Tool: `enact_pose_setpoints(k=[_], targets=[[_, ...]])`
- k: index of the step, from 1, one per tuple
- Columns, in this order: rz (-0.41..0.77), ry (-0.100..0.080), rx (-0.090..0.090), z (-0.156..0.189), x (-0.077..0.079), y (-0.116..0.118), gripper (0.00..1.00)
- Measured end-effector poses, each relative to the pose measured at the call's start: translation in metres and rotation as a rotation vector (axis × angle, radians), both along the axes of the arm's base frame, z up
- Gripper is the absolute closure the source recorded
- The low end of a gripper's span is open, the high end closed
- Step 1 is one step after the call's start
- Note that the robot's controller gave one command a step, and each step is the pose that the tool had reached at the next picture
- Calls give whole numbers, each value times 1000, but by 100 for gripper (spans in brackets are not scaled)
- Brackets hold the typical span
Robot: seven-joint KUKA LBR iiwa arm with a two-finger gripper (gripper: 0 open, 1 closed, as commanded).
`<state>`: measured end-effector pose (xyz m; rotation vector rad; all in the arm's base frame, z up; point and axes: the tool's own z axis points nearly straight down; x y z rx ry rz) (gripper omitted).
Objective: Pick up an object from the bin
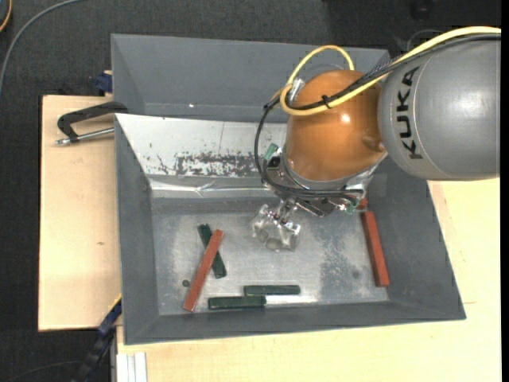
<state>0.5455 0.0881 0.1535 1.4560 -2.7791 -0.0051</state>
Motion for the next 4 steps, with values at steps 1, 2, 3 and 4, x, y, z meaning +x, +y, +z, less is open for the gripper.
enact_pose_setpoints(k=[1, 2, 3, 4], targets=[[0, -6, 1, 4, 1, 0, 0], [55, -4, 4, -86, 26, 60, 0], [48, -15, 5, -79, 29, 57, 100], [48, -9, 3, -82, 28, 56, 0]])
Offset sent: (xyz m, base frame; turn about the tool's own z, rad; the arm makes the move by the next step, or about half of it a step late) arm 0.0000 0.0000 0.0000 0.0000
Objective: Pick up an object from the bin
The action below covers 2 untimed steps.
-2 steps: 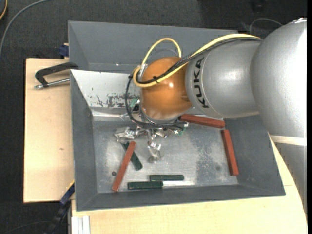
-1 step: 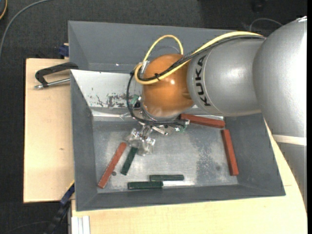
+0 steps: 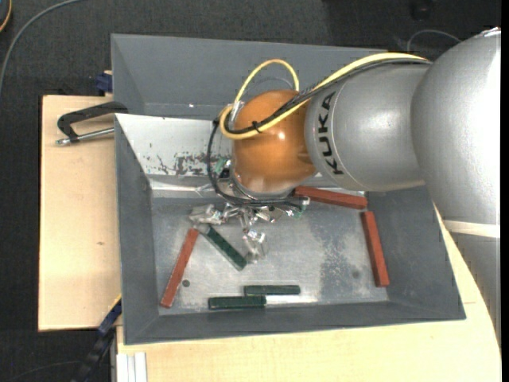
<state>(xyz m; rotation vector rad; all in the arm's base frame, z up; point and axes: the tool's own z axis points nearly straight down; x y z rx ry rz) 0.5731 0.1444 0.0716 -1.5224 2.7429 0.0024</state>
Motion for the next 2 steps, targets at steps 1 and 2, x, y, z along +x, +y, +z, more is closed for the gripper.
enact_pose_setpoints(k=[1, 2], targets=[[27, -6, 7, 32, 3, 88, 0], [84, 5, -3, -2, -29, 48, 0]])
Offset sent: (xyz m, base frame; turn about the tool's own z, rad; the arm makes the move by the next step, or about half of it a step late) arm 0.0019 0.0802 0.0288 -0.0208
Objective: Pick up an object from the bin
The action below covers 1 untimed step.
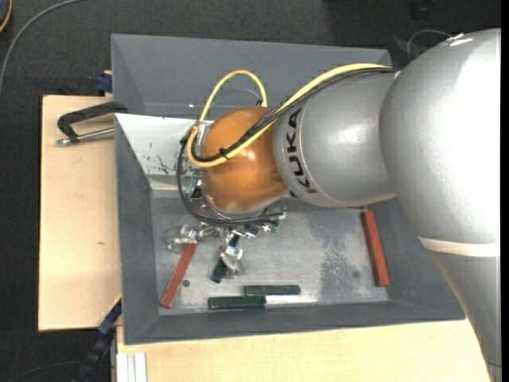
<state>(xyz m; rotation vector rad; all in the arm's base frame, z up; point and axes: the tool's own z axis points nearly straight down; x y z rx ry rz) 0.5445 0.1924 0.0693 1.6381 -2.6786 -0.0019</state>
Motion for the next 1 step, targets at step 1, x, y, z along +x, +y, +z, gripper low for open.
enact_pose_setpoints(k=[1], targets=[[0, -4, 3, 2, 2, 2, 100]])
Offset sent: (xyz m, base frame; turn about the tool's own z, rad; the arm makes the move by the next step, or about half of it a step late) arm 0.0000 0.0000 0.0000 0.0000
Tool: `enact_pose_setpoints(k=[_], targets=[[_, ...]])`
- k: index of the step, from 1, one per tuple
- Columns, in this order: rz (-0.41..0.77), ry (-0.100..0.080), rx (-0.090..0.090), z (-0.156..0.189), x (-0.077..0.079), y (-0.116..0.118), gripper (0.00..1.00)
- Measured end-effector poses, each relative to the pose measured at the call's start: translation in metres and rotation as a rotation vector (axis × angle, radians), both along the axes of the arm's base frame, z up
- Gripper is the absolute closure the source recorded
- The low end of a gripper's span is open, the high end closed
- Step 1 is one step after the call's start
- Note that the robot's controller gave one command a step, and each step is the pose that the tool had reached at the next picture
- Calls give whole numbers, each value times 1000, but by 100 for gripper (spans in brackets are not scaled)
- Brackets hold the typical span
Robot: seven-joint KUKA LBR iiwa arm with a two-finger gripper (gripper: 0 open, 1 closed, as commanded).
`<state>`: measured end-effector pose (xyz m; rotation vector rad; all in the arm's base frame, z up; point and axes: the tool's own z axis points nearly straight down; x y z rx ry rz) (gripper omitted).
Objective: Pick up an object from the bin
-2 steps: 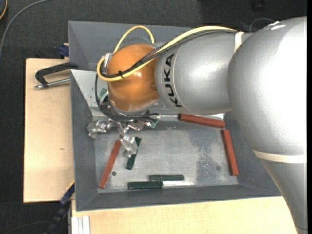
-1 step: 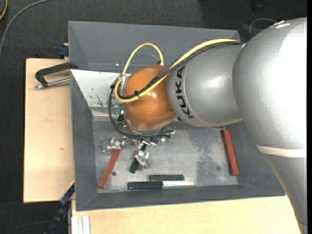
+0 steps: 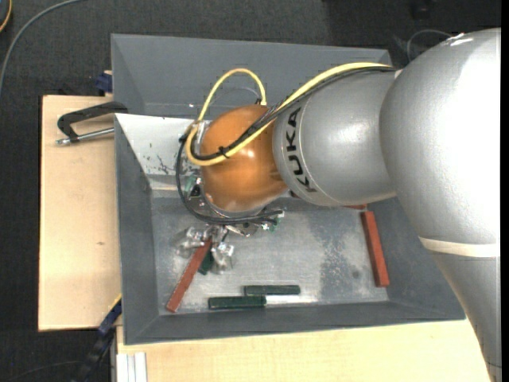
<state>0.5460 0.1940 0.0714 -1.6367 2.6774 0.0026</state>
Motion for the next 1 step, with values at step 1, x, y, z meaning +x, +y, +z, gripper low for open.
enact_pose_setpoints(k=[1], targets=[[22, -11, 3, 164, 11, -11, 100]])
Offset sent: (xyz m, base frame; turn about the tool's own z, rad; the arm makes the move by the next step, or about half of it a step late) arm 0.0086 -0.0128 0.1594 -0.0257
